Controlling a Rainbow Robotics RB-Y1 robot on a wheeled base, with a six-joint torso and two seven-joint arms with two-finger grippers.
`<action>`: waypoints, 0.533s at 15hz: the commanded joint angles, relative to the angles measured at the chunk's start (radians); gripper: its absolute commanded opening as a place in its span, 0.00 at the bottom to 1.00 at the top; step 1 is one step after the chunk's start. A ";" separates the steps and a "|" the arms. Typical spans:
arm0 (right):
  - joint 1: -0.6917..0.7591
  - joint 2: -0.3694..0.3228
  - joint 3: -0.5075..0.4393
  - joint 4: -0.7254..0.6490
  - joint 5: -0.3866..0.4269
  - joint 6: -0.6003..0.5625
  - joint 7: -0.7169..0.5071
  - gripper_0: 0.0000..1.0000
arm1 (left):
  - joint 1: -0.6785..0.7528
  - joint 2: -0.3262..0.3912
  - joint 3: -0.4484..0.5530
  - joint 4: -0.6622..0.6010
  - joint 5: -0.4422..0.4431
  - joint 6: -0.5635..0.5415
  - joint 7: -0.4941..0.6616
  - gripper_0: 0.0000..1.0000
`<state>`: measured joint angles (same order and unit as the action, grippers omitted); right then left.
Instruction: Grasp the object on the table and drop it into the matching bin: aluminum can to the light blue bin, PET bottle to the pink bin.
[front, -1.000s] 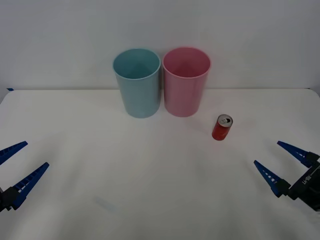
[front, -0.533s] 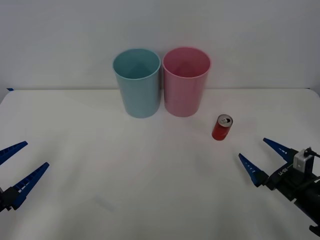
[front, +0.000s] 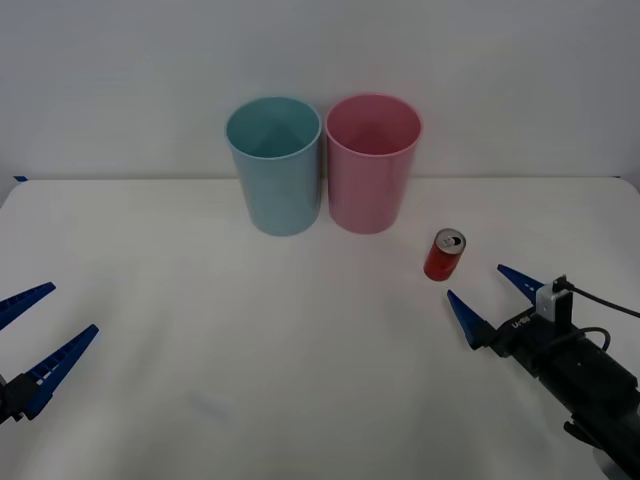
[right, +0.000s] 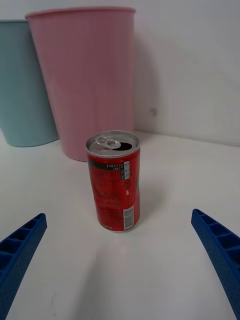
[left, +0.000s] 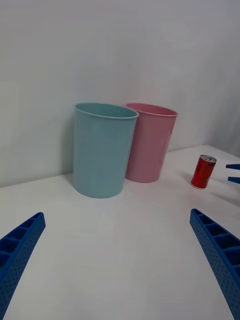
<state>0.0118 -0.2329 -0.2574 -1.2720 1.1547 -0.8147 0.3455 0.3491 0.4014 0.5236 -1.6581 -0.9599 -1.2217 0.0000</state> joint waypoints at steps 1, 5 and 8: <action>-0.044 0.020 0.000 0.042 0.020 0.022 0.020 1.00 | 0.000 0.000 0.000 0.000 0.000 0.000 0.000 1.00; -0.130 0.038 0.001 0.146 0.034 0.026 0.043 1.00 | 0.000 0.000 0.000 0.000 0.000 0.000 0.000 1.00; -0.197 0.050 0.001 0.223 0.037 0.040 0.064 1.00 | 0.000 0.000 0.000 0.000 0.000 0.000 0.000 1.00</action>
<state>-0.1706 -0.1851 -0.2562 -1.0665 1.1908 -0.7784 0.4036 0.3491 0.4014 0.5236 -1.6581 -0.9599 -1.2217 0.0000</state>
